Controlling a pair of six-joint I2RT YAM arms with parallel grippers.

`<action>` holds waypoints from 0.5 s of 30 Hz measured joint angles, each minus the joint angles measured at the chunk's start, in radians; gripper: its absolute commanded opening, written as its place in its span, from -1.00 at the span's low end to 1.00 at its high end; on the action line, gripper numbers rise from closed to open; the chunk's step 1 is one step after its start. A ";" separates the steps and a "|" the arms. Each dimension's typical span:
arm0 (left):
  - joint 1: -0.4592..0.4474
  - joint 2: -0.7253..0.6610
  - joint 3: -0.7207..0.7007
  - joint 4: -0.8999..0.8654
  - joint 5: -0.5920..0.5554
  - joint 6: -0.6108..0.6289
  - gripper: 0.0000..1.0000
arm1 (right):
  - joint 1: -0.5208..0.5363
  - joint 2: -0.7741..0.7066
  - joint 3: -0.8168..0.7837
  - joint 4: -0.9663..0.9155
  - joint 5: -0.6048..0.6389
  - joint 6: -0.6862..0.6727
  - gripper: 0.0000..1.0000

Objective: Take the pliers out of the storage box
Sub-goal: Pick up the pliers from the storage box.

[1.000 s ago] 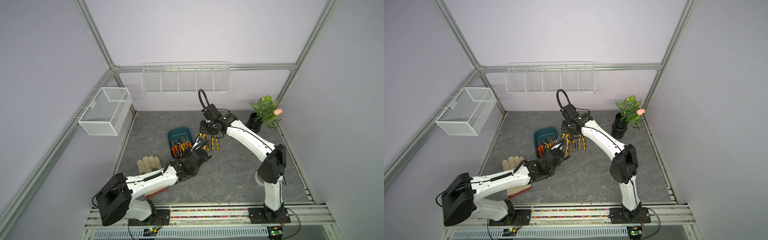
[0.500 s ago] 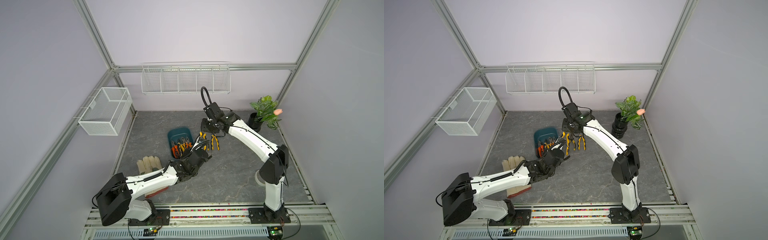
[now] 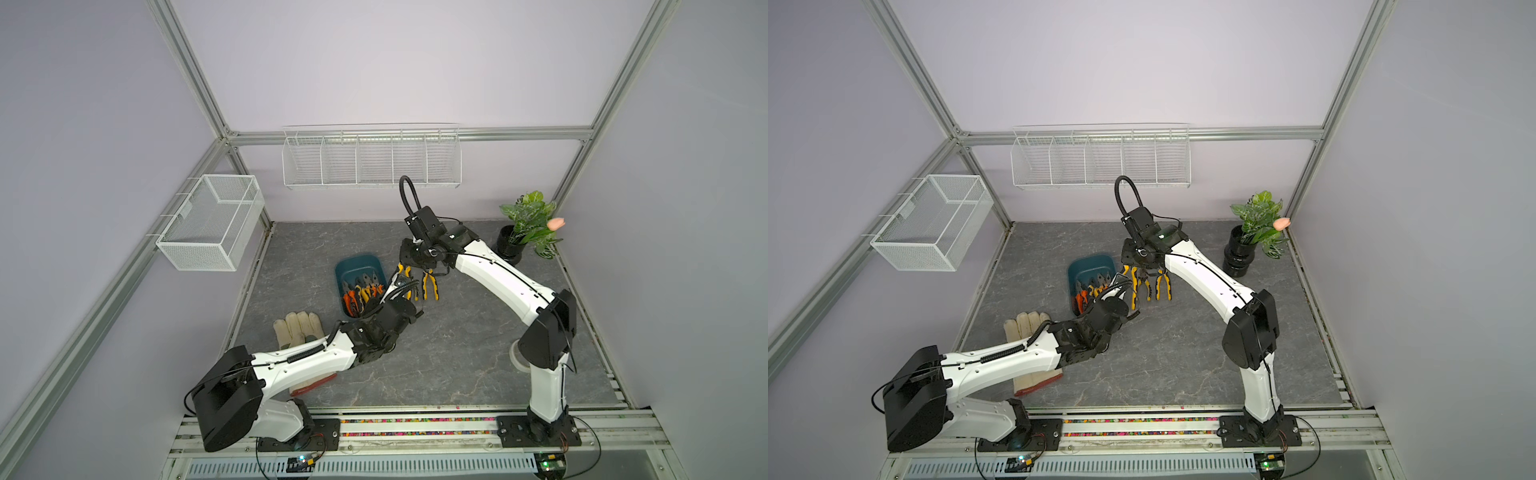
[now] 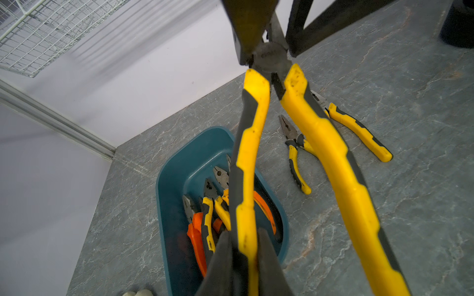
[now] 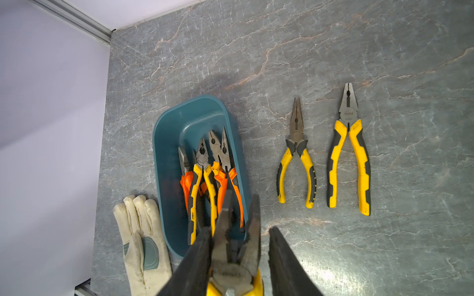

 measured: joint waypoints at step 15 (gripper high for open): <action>-0.001 0.000 0.000 -0.006 -0.001 -0.005 -1.00 | 0.000 0.000 -0.026 0.025 -0.035 0.057 -0.57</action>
